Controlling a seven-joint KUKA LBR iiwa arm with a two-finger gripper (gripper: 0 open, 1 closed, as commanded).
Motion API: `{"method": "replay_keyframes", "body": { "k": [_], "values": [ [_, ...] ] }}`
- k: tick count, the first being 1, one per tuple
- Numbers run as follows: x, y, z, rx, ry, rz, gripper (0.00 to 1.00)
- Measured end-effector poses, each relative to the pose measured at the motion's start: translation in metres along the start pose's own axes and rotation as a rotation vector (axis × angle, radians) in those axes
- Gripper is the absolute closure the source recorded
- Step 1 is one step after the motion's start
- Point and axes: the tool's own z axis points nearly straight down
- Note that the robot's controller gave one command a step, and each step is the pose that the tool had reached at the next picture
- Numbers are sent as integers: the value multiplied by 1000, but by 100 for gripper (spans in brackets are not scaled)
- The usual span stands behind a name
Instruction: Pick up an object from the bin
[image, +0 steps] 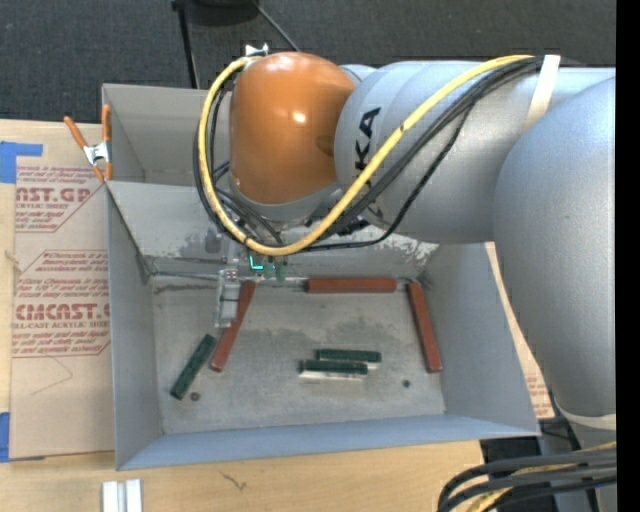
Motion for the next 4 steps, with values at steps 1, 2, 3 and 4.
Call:
{"method": "replay_keyframes", "body": {
  "k": [1, 2, 3, 4],
  "values": [
    [-2, -1, -5, -1, -8, 2, 0],
    [-1, -12, 32, -1, -12, -102, 0],
    [24, -21, 106, 0, -9, -268, 0],
    [66, 8, 127, 0, -5, -172, 0]
  ]
}}
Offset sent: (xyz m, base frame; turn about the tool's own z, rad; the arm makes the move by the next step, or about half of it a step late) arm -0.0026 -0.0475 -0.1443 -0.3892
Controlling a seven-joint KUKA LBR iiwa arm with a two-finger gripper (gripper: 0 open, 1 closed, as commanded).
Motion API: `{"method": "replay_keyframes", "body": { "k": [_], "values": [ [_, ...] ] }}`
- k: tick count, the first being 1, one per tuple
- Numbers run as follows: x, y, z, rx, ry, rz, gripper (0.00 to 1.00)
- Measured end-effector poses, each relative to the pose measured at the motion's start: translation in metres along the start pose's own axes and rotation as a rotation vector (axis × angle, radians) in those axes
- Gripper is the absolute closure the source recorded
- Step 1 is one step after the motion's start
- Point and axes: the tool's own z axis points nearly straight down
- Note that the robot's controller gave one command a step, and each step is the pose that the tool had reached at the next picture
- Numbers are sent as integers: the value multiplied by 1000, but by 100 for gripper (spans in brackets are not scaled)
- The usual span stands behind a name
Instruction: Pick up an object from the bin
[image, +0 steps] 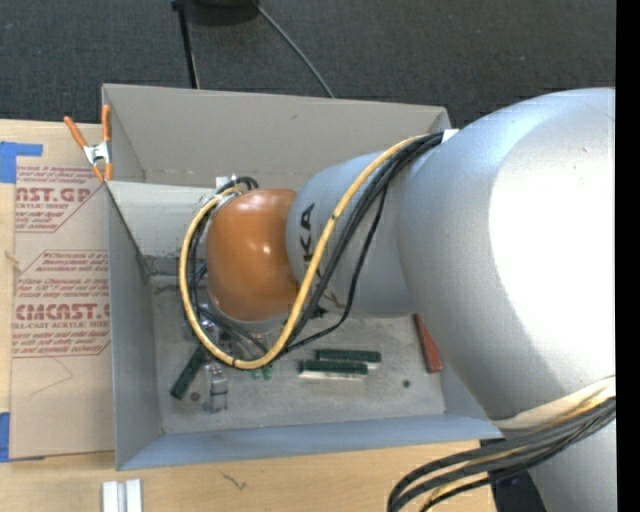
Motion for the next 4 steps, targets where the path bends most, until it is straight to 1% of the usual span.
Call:
{"method": "replay_keyframes", "body": {
  "k": [1, 2, 3, 4],
  "values": [
    [-36, -41, 24, -15, 16, -513, 100],
    [-36, -41, 24, -15, 16, -513, 100],
    [-26, -29, -32, -3, 6, -510, 100],
    [-22, -18, -100, -1, 0, -507, 100]
  ]
}}
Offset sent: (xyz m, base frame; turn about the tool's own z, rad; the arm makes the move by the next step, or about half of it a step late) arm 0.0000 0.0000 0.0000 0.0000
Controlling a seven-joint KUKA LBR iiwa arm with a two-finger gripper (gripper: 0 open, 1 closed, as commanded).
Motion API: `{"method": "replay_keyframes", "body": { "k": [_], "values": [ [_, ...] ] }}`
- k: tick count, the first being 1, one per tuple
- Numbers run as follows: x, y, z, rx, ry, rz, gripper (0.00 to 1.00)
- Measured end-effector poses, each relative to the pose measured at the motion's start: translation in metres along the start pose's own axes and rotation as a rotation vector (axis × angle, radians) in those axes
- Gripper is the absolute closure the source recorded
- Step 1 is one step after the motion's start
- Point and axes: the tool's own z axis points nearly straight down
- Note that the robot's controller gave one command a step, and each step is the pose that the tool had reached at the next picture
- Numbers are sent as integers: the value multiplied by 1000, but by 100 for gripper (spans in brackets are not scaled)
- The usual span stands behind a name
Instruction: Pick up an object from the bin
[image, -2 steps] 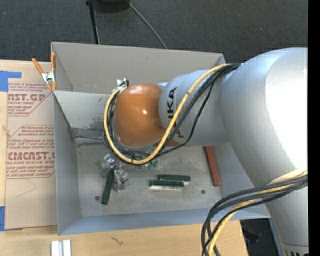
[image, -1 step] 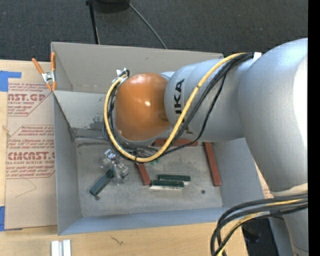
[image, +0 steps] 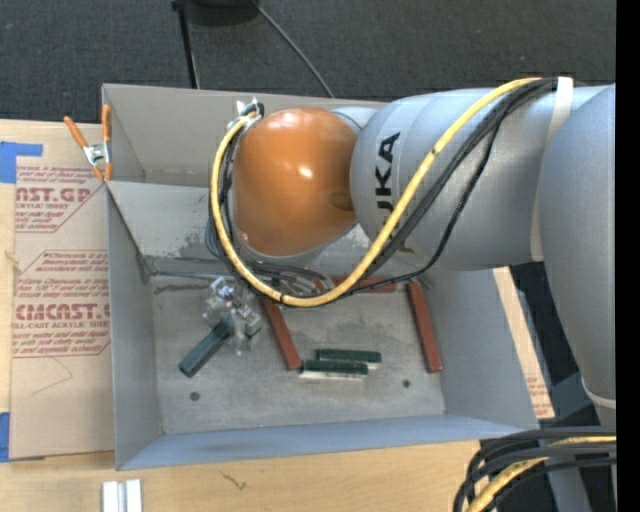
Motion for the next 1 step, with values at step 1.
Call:
{"method": "replay_keyframes", "body": {
  "k": [1],
  "values": [
    [12, -1, -44, 1, -3, 14, 100]
  ]
}}
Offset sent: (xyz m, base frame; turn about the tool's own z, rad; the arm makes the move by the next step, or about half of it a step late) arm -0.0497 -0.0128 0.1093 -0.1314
